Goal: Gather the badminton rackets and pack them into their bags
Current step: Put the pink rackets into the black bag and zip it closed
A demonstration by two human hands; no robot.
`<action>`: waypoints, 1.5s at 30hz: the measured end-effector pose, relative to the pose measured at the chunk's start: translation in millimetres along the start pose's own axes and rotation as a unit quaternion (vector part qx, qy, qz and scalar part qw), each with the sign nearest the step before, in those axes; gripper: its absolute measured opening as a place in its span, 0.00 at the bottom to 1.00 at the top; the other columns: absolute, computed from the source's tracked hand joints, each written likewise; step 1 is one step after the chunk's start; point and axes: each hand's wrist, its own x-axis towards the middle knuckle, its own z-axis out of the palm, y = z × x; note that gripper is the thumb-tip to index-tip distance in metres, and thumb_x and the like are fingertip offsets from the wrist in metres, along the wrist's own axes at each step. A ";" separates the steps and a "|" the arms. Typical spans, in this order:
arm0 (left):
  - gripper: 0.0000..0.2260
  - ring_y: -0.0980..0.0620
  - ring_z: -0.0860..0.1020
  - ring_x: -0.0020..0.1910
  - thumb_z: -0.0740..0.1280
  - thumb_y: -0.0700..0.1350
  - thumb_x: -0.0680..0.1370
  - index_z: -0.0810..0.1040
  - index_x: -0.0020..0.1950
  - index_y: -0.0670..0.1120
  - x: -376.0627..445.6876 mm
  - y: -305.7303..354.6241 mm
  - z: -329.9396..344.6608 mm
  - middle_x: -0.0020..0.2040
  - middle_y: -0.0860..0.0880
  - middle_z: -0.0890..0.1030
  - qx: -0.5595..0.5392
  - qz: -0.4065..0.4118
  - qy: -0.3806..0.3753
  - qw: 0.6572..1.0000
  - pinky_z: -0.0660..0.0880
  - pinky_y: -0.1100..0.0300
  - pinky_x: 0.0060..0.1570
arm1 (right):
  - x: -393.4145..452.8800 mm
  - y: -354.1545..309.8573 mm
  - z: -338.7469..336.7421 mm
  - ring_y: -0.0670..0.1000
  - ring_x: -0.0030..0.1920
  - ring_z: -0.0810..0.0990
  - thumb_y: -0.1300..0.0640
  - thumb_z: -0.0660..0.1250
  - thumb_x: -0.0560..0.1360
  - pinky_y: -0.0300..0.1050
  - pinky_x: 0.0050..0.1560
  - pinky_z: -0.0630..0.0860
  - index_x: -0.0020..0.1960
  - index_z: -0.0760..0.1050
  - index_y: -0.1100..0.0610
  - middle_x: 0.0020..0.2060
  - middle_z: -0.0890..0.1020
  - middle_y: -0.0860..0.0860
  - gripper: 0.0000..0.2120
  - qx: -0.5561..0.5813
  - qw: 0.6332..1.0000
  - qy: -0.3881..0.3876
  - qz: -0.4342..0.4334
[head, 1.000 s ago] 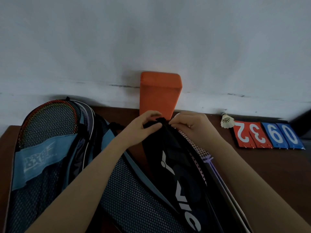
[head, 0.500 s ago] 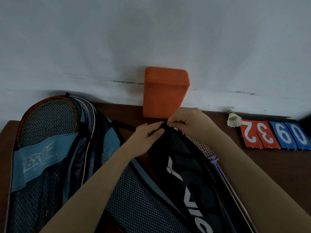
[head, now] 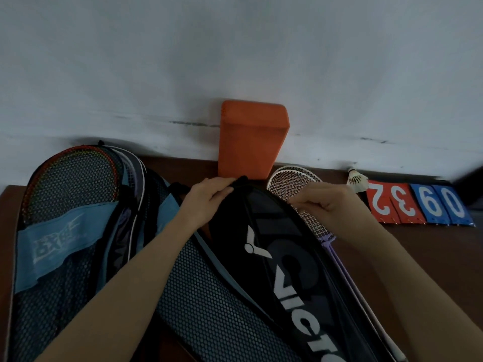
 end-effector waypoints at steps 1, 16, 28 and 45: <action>0.15 0.63 0.73 0.57 0.63 0.41 0.79 0.71 0.63 0.55 2.1 -1.7 -2.7 0.56 0.61 0.75 -0.007 -0.002 0.011 1.000 0.62 0.48 0.70 | -9.5 0.5 -0.8 0.44 0.38 0.81 0.57 0.67 0.72 0.49 0.38 0.79 0.45 0.82 0.58 0.37 0.82 0.46 0.07 0.015 1.000 0.007 0.008; 0.11 0.54 0.76 0.59 0.60 0.49 0.78 0.80 0.53 0.52 -26.7 71.7 31.2 0.54 0.55 0.81 0.348 0.287 0.035 0.892 0.60 0.52 0.60 | -41.3 -21.1 18.8 0.46 0.39 0.81 0.58 0.67 0.72 0.48 0.38 0.79 0.45 0.83 0.58 0.40 0.83 0.48 0.07 -0.001 0.991 0.134 -0.002; 0.17 0.50 0.68 0.69 0.56 0.51 0.78 0.75 0.64 0.51 -36.3 83.6 66.2 0.65 0.52 0.75 0.394 0.264 -0.041 0.879 0.54 0.46 0.68 | -136.5 -0.8 16.3 0.42 0.42 0.81 0.51 0.62 0.73 0.41 0.42 0.79 0.48 0.83 0.57 0.42 0.83 0.45 0.14 0.067 0.988 0.106 0.089; 0.15 0.47 0.67 0.69 0.56 0.51 0.78 0.81 0.53 0.51 -38.3 81.4 124.9 0.59 0.50 0.79 0.391 0.262 -0.088 0.878 0.52 0.42 0.70 | -230.5 29.4 28.4 0.40 0.42 0.81 0.67 0.71 0.70 0.43 0.45 0.80 0.46 0.83 0.56 0.41 0.83 0.43 0.09 0.086 0.980 0.078 0.162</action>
